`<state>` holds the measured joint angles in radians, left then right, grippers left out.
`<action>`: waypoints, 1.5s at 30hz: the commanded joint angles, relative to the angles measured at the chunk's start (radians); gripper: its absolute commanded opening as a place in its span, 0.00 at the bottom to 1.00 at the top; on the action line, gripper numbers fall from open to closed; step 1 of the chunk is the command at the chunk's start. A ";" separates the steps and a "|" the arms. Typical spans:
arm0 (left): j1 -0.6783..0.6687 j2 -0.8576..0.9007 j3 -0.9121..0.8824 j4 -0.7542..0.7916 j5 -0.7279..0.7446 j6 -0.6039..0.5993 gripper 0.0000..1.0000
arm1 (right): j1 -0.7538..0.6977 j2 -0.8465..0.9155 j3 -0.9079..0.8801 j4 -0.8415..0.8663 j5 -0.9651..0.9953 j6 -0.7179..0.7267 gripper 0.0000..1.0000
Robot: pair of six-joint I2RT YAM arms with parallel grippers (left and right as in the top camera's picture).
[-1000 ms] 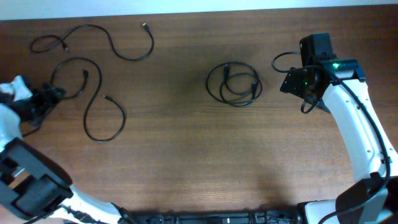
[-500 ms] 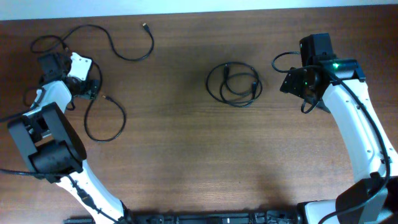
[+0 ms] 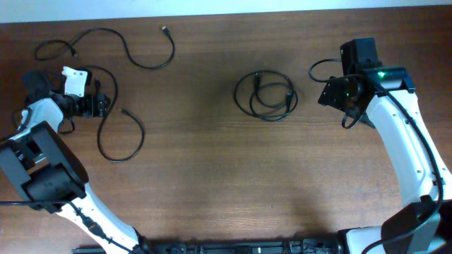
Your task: Untangle cables
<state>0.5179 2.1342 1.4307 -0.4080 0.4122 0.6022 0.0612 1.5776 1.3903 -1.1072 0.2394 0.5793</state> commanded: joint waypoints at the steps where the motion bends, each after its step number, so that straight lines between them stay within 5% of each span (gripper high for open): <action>1: -0.005 -0.019 -0.043 -0.020 0.007 0.129 0.90 | -0.003 0.000 0.003 -0.001 0.016 0.001 0.99; 6: -0.046 -0.019 -0.068 -0.024 -0.104 0.210 0.84 | -0.003 0.000 0.003 -0.001 0.016 0.002 0.99; 10: -0.076 -0.019 -0.111 0.011 -0.245 0.192 0.23 | -0.003 0.000 0.003 -0.001 0.016 0.002 0.99; 12: -0.050 -0.019 -0.121 0.014 -0.245 0.117 0.02 | -0.003 0.000 0.003 -0.001 0.016 0.001 0.99; 17: 0.114 -0.019 -0.119 0.129 -0.257 -0.386 0.00 | -0.003 0.000 0.003 -0.001 0.016 0.002 0.99; 19: 0.129 -0.020 -0.037 0.109 -0.408 -0.458 0.00 | -0.003 0.000 0.003 -0.001 0.016 0.002 0.99; 23: 0.128 -0.020 0.075 0.039 -0.391 -0.569 0.00 | -0.003 0.000 0.003 -0.001 0.016 0.002 0.99; 24: 0.128 -0.021 0.104 0.008 -0.382 -0.568 0.17 | -0.003 0.000 0.003 -0.001 0.016 0.002 0.99; 25: 0.128 -0.024 0.124 -0.023 -0.381 -0.568 0.22 | -0.003 0.000 0.003 -0.001 0.016 0.002 0.99; 28: 0.124 -0.060 0.137 -0.092 -0.233 -0.568 0.57 | -0.003 0.000 0.003 -0.001 0.016 0.001 0.99; 31: 0.124 -0.064 0.137 -0.269 -0.080 -0.568 0.61 | -0.003 0.000 0.003 -0.001 0.016 0.002 0.99; 33: 0.112 -0.064 0.136 -0.380 0.120 -0.568 0.74 | -0.003 0.000 0.003 -0.001 0.016 0.002 0.99; 35: 0.011 -0.064 0.131 -0.440 0.077 -0.587 0.65 | -0.003 0.000 0.003 -0.001 0.016 0.001 0.99; 37: -0.102 -0.063 0.114 -0.443 -0.204 -0.710 0.69 | -0.003 0.000 0.003 -0.001 0.016 0.002 0.99; 41: -0.223 -0.061 0.074 -0.429 -0.394 -0.843 0.70 | -0.003 0.000 0.003 -0.001 0.016 0.002 0.99; 45: -0.222 -0.054 0.020 -0.348 -0.404 -0.871 0.42 | -0.003 0.000 0.003 -0.001 0.016 0.002 0.99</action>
<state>0.2939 2.0960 1.4681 -0.7712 0.0360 -0.2520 0.0612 1.5776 1.3903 -1.1069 0.2394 0.5789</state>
